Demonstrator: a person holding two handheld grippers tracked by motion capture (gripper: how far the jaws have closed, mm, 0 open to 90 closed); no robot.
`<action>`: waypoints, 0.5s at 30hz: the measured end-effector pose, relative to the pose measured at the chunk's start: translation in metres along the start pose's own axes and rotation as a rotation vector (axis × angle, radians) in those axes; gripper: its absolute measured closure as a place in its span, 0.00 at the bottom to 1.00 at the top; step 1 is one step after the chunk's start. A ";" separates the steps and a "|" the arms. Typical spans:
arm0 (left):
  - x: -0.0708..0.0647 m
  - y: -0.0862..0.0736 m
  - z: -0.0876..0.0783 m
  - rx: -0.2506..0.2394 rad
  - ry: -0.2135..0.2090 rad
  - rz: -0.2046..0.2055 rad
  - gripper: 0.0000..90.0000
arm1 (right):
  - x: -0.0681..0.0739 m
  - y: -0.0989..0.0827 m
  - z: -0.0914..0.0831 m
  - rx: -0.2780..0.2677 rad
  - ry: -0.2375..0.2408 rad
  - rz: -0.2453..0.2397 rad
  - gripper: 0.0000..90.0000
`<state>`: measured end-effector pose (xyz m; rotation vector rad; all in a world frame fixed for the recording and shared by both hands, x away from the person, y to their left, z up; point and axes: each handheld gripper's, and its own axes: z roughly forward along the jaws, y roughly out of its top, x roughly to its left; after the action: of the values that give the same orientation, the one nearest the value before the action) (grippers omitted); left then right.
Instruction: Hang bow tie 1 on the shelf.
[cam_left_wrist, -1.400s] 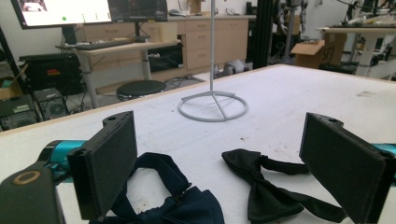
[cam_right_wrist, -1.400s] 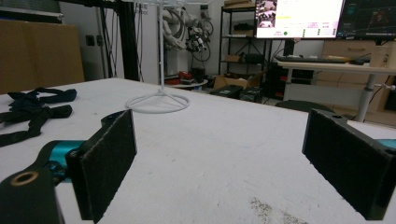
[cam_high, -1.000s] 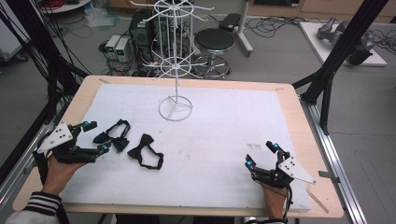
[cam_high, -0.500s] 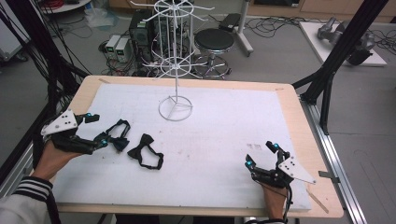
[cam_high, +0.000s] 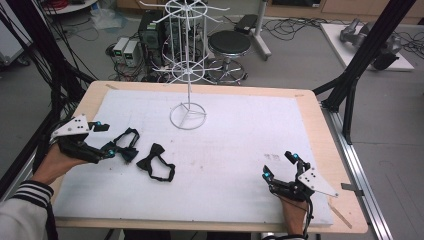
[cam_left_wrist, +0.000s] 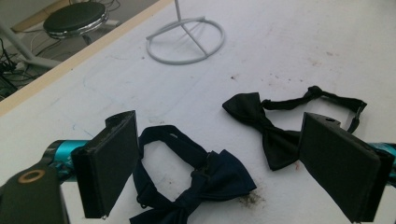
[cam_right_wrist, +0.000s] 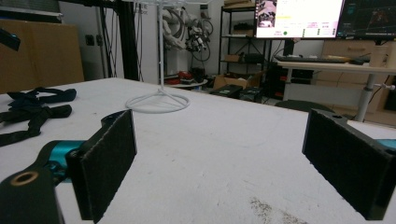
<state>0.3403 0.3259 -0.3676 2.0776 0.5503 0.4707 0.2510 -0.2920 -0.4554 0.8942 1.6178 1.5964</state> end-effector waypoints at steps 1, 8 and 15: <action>0.001 0.000 0.000 0.006 -0.004 0.002 0.15 | 0.000 0.000 0.000 -0.001 0.000 0.000 0.10; 0.010 0.002 0.007 0.060 -0.059 0.036 0.18 | 0.000 0.000 0.000 -0.001 -0.001 -0.002 0.10; 0.016 0.004 0.016 0.152 -0.091 0.073 0.17 | 0.000 0.000 0.000 -0.003 0.001 0.001 0.10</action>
<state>0.3626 0.3215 -0.3710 2.2587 0.4699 0.3840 0.2513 -0.2921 -0.4554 0.8932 1.6156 1.6001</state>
